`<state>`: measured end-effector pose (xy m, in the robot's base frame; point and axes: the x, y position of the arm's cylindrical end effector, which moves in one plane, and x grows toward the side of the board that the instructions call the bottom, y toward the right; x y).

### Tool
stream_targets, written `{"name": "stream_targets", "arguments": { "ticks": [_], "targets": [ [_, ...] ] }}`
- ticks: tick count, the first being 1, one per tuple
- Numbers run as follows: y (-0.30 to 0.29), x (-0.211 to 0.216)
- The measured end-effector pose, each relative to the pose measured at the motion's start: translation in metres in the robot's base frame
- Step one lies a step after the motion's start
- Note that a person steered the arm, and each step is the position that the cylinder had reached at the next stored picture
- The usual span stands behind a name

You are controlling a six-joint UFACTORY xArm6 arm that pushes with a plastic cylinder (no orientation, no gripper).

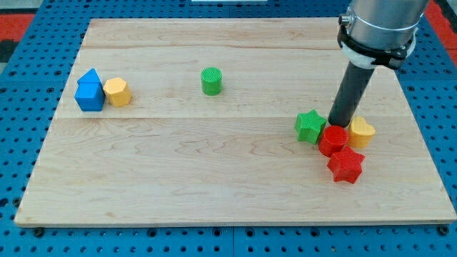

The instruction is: Push the green circle into the red circle

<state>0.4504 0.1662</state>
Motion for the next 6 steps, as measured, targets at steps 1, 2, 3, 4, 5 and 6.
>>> {"name": "stream_targets", "arguments": {
  "ticks": [1, 2, 3, 4, 5, 6],
  "targets": [
    [0.01, -0.041],
    [0.053, 0.011],
    [0.016, 0.06],
    [0.037, 0.02],
    [0.0, -0.065],
    [-0.112, -0.126]
  ]
}}
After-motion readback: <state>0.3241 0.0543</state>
